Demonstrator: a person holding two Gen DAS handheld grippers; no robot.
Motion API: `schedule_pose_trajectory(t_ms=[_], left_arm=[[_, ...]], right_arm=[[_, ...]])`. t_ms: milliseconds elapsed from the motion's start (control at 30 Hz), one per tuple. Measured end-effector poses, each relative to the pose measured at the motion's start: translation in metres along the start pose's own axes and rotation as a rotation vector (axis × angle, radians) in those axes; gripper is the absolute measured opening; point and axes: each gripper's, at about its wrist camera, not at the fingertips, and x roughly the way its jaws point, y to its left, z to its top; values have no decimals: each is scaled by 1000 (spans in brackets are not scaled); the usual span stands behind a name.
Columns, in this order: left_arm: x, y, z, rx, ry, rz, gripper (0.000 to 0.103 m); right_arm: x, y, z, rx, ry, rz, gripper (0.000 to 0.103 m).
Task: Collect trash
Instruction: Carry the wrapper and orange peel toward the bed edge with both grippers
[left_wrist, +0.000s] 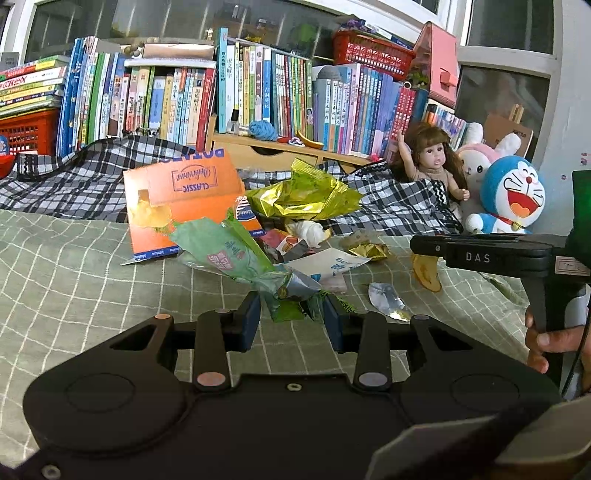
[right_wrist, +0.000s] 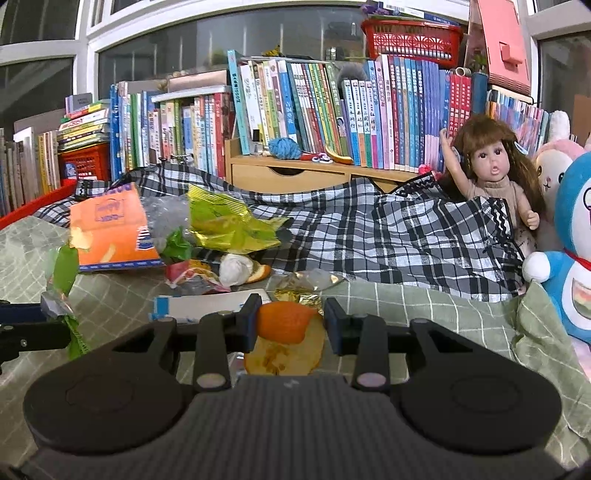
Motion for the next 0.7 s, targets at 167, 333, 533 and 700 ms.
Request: schedule_pose_trajectory(t_ms=[167, 333, 533, 700], left_arm=[[-19, 1, -1, -1, -10, 5, 35], [-43, 4, -5, 3, -21, 22, 35], [-67, 11, -15, -6, -14, 46, 35], [-95, 15, -26, 0, -20, 70, 35]], right_arm=[[-19, 11, -4, -10, -5, 19, 42], [-40, 21, -9, -17, -12, 46, 42], [-67, 35, -15, 6, -23, 116, 43], [-88, 57, -20, -39, -33, 148, 43]])
